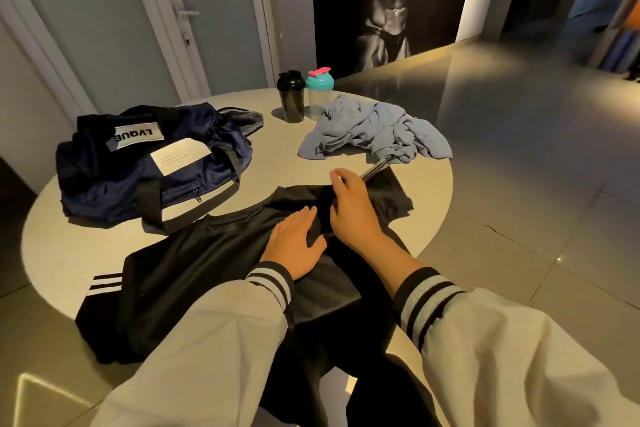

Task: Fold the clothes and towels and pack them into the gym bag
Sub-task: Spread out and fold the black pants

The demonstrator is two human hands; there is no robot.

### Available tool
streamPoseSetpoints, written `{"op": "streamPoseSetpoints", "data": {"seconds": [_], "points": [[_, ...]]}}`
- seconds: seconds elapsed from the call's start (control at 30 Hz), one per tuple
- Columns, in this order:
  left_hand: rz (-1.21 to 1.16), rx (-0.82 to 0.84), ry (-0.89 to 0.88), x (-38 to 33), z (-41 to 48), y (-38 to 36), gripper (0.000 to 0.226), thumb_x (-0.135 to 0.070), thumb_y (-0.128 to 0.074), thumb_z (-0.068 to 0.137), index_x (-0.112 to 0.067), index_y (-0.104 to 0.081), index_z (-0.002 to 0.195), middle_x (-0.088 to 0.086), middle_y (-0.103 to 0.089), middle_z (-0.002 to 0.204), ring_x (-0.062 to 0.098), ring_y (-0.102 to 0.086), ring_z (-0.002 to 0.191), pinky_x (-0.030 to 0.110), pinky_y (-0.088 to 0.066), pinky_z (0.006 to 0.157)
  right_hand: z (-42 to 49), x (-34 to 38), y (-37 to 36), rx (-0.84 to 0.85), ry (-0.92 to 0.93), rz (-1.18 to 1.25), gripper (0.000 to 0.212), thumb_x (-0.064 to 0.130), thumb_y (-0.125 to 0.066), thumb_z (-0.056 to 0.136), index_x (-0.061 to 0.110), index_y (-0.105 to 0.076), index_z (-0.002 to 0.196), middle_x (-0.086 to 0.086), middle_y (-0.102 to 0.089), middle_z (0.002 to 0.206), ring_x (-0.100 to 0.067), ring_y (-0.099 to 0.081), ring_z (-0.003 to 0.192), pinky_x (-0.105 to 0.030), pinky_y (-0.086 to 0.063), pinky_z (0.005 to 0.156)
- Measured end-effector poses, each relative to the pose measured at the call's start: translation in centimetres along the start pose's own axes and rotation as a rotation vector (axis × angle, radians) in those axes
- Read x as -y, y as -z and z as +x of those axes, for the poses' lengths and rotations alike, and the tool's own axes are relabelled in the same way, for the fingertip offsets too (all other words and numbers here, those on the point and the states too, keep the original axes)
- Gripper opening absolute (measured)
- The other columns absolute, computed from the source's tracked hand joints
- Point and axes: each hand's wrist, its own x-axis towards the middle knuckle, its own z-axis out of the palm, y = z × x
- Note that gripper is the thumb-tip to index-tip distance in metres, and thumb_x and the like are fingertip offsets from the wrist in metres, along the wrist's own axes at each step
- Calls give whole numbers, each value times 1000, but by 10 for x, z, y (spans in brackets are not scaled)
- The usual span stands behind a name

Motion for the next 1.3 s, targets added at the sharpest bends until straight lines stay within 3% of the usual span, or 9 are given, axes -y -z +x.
{"op": "streamPoseSetpoints", "data": {"seconds": [0.13, 0.33, 0.47, 0.67, 0.9, 0.97, 1.07, 1.17, 1.3], "points": [[-346, -150, 111, 2, -3, 6, 53, -30, -47, 104, -27, -33, 154, 0, -34, 160, 19, -31, 146, 37, -27, 121, -8, -7, -3, 28, -57, -76, 45, 8, -55, 92, 8, -59, 137, -12, -51, 142, -32, -46, 132, -46, -39, 110], [259, 74, 26, -5, -1, -2, 61, -60, -26, 102, -37, -19, 157, -4, -15, 166, 20, -11, 153, 50, -6, 124, -21, -22, -5, 383, -405, -273, 53, 44, -39, 103, 24, -36, 152, -15, -20, 163, -35, -8, 151, -53, -11, 119], [364, 128, 65, -10, -2, 0, 62, -65, -17, 100, -42, -15, 157, -7, -7, 167, 20, -1, 154, 57, 5, 121, -30, -27, -4, 229, -312, -194, 54, 40, -41, 104, 18, -36, 153, -22, -22, 161, -35, -11, 150, -43, -11, 121], [452, 185, 59, -16, -2, 1, 63, -68, -13, 98, -45, -6, 157, -3, 0, 168, 29, -3, 152, 52, -4, 122, -28, -31, 10, 327, -647, -279, 63, 50, -31, 103, 18, -23, 157, -19, -6, 165, -36, 5, 152, -60, 2, 120], [392, 244, 70, -20, 17, 13, 73, -75, -32, 92, -43, -16, 156, -3, -12, 167, 31, -11, 151, 52, -13, 121, -20, -26, 13, 25, -456, -231, 57, 26, -44, 100, 9, -28, 153, -5, -18, 163, -39, -5, 151, -59, -8, 121], [178, 74, 49, -9, 13, 5, 73, -73, -38, 90, -41, -23, 155, -1, -31, 161, 28, -27, 146, 48, -21, 119, -19, -19, 11, -19, -161, -172, 50, 19, -49, 96, 9, -46, 145, -6, -36, 157, -38, -18, 149, -56, -18, 120], [-445, -159, 186, -4, 11, 5, 57, -50, -41, 101, -37, -26, 155, 3, -45, 153, 25, -41, 140, 45, -31, 117, -27, -10, 0, 193, 110, -57, 35, 12, -52, 91, 17, -70, 121, 0, -57, 139, -26, -33, 143, -54, -13, 121], [-502, -196, 250, -8, 8, 8, 50, -36, -37, 106, -39, -24, 155, 7, -44, 151, 28, -42, 138, 43, -34, 112, -38, -11, -12, 77, 27, 25, 21, 14, -54, 91, 16, -73, 100, -2, -55, 122, -21, -47, 119, -43, -37, 108], [-337, -160, 99, -5, 6, 5, 51, -34, -47, 103, -45, -31, 150, 5, -51, 144, 26, -43, 134, 48, -38, 112, -39, -13, -16, 85, -144, -6, 25, 20, -53, 97, 16, -61, 121, -8, -48, 131, -25, -46, 118, -36, -43, 103]]}}
